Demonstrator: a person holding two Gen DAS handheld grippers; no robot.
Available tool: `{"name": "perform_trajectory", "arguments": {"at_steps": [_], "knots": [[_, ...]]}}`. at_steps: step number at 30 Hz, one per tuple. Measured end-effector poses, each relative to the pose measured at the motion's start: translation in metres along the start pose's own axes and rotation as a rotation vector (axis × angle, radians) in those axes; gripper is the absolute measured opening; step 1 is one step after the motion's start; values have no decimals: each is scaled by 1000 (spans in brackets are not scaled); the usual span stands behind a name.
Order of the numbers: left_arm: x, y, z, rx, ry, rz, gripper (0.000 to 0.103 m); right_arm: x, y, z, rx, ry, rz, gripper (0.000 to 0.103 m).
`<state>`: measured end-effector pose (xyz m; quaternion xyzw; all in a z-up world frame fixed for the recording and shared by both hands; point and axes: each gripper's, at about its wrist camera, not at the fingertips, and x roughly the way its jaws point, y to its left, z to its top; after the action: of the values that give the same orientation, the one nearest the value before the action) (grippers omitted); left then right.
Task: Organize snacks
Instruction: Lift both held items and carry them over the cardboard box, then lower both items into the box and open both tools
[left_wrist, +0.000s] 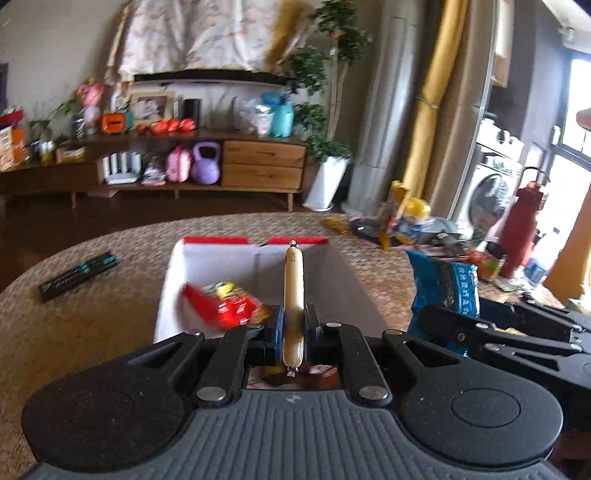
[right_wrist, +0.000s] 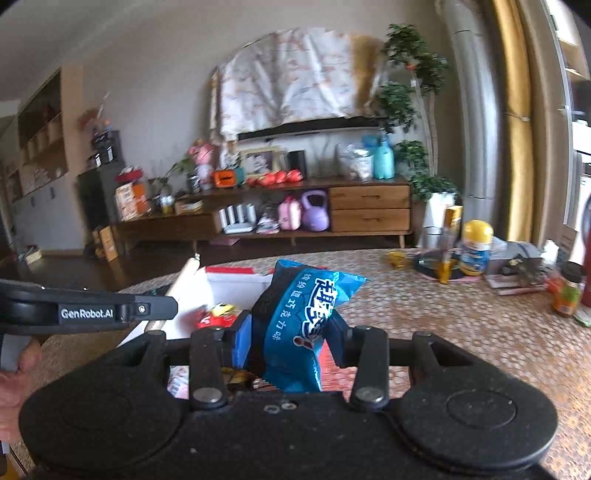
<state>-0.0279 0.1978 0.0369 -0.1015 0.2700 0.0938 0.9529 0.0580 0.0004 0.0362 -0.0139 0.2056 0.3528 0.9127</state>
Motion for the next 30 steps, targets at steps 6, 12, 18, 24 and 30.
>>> {"name": "perform_trajectory", "arguments": {"at_steps": [6,12,18,24,30], "knots": [[14,25,-5,-41,37,41,10,31,15,12,-69,74,59,40],[31,36,-8,-43,74,54,10,74,23,25,-119,164,80,40],[52,41,-8,-31,125,64,10,103,31,24,-142,239,66,40],[70,41,-8,-15,163,71,10,125,35,20,-170,306,54,40],[85,41,-10,-6,189,84,10,135,38,16,-188,334,41,40]]}}
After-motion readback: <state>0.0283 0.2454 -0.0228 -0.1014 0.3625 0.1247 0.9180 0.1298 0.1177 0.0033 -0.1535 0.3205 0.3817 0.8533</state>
